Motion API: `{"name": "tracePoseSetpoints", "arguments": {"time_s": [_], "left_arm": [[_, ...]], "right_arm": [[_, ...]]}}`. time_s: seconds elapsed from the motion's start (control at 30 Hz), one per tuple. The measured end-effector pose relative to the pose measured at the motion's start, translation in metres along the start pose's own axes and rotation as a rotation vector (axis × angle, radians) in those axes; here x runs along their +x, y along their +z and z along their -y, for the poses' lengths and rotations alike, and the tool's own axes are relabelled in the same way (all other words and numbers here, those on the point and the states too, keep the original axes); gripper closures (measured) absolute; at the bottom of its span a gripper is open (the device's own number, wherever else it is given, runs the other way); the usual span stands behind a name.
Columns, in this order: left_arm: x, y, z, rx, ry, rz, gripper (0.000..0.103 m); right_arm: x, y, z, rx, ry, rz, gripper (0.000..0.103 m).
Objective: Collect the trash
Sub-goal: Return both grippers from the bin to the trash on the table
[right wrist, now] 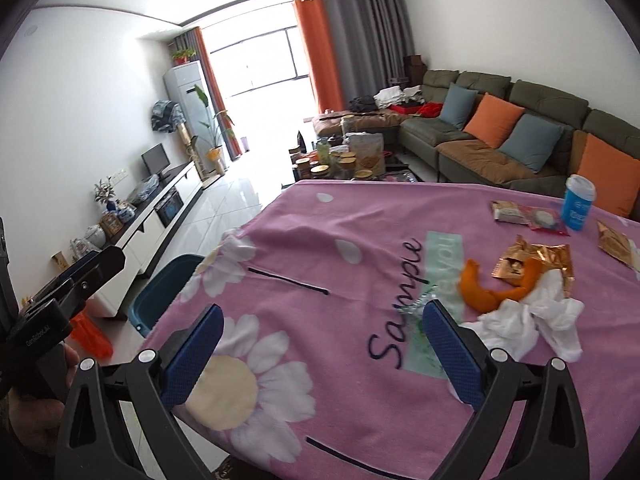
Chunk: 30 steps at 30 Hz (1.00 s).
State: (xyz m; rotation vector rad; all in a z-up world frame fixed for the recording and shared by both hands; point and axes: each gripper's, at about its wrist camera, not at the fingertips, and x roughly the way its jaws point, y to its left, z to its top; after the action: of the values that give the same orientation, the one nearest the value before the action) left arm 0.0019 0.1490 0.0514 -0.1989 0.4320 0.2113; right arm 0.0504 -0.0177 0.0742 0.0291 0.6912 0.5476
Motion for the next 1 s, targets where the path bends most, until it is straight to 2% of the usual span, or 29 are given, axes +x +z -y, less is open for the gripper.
{"name": "tracePoseSetpoints", "arguments": {"time_s": [0.1,0.17,0.43,0.73,0.8,1.0], "left_arm": [[0.007,-0.007,0.012,-0.009,-0.059,-0.028,0.006],[0.01,-0.012,0.023,0.001,-0.065,-0.03,0.006],[0.025,-0.033,0.062,0.054,-0.175,-0.08,0.006],[0.02,-0.051,0.106,0.167,-0.281,-0.083,0.006],[0.017,-0.052,0.111,0.167,-0.317,-0.075,0.006],[0.019,-0.053,0.114,0.136,-0.331,-0.103,0.006]], "right_arm": [[-0.01,-0.011,0.023,0.026,-0.062,0.017,0.007],[-0.02,-0.02,0.039,0.045,-0.116,0.027,0.007],[-0.056,-0.053,0.091,0.154,-0.239,0.04,0.007],[-0.088,-0.066,0.11,0.205,-0.32,0.092,0.007],[-0.093,-0.067,0.112,0.214,-0.336,0.103,0.007],[-0.102,-0.07,0.118,0.237,-0.354,0.117,0.007]]}}
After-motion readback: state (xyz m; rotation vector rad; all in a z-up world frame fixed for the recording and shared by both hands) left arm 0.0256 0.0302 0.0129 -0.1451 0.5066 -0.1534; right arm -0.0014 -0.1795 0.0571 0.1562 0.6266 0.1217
